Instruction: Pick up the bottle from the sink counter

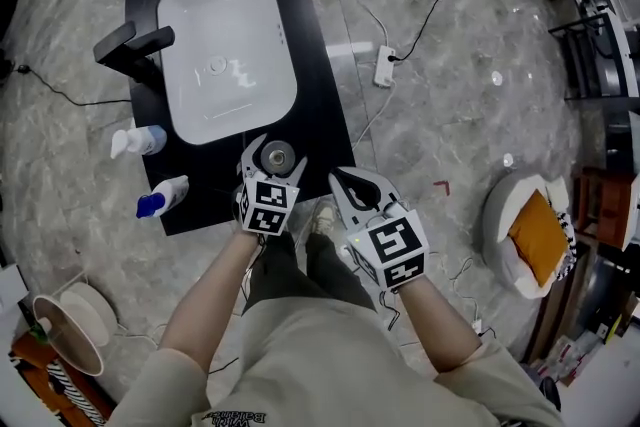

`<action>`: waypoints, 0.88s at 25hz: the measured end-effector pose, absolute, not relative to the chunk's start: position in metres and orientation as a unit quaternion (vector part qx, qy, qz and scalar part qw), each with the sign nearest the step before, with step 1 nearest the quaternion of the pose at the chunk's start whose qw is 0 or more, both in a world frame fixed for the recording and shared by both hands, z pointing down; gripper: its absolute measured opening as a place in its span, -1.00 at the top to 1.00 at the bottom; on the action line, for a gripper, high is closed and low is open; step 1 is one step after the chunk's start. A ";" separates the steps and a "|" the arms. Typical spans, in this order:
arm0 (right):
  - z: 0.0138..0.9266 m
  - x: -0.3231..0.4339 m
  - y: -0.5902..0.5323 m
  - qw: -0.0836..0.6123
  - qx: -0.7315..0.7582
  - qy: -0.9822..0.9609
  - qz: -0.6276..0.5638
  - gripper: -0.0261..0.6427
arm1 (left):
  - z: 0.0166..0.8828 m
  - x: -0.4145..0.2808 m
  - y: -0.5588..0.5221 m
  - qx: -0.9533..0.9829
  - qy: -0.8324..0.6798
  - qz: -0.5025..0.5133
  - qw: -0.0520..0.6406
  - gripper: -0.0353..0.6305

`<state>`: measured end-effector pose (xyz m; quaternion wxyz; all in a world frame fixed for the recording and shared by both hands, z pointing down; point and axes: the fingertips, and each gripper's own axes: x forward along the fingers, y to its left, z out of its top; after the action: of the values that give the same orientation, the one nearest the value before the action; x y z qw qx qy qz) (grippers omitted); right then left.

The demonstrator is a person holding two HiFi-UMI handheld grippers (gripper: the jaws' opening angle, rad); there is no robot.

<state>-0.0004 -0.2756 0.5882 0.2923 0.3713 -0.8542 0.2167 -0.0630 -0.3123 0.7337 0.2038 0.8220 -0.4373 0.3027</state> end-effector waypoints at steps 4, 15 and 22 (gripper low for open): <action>0.587 -0.002 -0.277 0.292 0.371 -0.856 0.213 0.93 | 0.732 -0.066 -0.311 0.828 -0.421 0.312 0.201 -0.14; 0.534 0.008 -0.280 0.256 0.394 -0.863 0.184 0.93 | 0.621 -0.072 -0.314 0.853 -0.419 0.268 0.157 -0.13; 0.448 0.021 -0.280 0.190 0.416 -0.877 0.146 0.93 | 0.514 -0.073 -0.303 0.867 -0.423 0.238 0.111 -0.12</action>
<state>0.0207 -0.2804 0.4482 0.1899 0.4163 -0.8771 0.1461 -0.0726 -0.3027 0.5144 0.1115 0.8673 -0.4227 0.2380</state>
